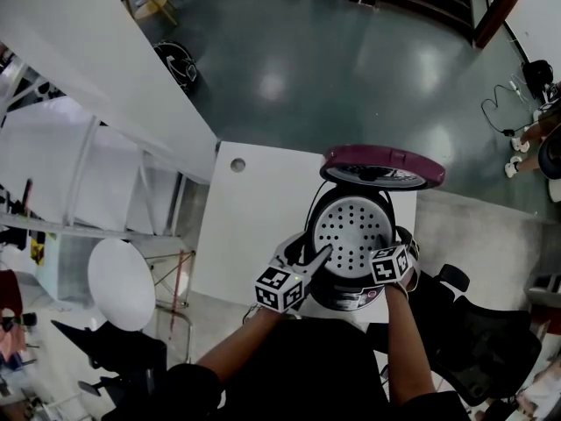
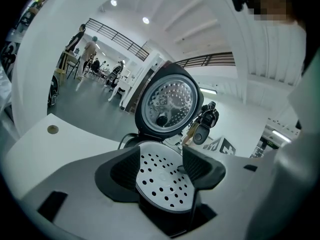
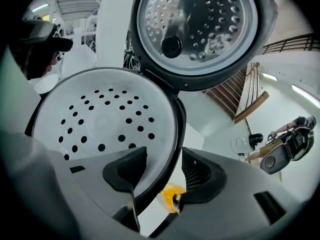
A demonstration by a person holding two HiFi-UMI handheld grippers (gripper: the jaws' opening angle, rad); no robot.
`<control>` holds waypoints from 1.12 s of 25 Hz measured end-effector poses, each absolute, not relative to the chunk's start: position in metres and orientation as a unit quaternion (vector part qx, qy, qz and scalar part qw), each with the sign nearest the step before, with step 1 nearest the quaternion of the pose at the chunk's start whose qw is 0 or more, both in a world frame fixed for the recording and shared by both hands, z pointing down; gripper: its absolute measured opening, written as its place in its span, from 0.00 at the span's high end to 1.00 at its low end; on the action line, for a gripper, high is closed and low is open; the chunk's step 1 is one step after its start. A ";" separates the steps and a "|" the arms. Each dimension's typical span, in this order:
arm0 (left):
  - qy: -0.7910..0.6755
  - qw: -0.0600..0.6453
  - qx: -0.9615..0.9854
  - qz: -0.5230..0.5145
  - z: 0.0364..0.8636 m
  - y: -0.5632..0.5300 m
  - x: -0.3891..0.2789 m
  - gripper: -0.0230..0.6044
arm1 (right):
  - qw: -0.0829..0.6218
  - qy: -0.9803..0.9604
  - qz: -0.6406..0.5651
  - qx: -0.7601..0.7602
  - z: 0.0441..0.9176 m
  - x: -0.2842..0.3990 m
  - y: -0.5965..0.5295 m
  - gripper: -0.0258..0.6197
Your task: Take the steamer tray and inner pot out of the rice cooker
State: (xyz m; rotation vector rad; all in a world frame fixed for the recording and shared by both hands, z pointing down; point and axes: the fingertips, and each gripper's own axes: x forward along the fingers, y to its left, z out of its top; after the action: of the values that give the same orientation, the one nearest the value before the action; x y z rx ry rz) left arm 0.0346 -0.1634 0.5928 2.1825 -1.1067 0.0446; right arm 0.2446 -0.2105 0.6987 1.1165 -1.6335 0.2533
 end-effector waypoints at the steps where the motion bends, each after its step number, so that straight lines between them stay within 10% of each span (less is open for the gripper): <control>1: -0.424 0.341 0.839 0.018 0.593 -0.164 0.035 0.58 | 0.547 -0.686 0.099 0.469 0.697 0.244 -0.211 0.64; 28: -0.426 0.327 0.843 0.024 0.583 -0.161 0.047 0.58 | 0.429 -0.728 0.099 0.525 0.646 0.234 -0.229 0.88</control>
State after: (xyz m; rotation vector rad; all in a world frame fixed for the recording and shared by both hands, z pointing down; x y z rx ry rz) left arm 0.0466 -0.1608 0.5827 2.2088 -1.1146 0.0640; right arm 0.2342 -0.2291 0.6460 1.3114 -1.8164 0.2482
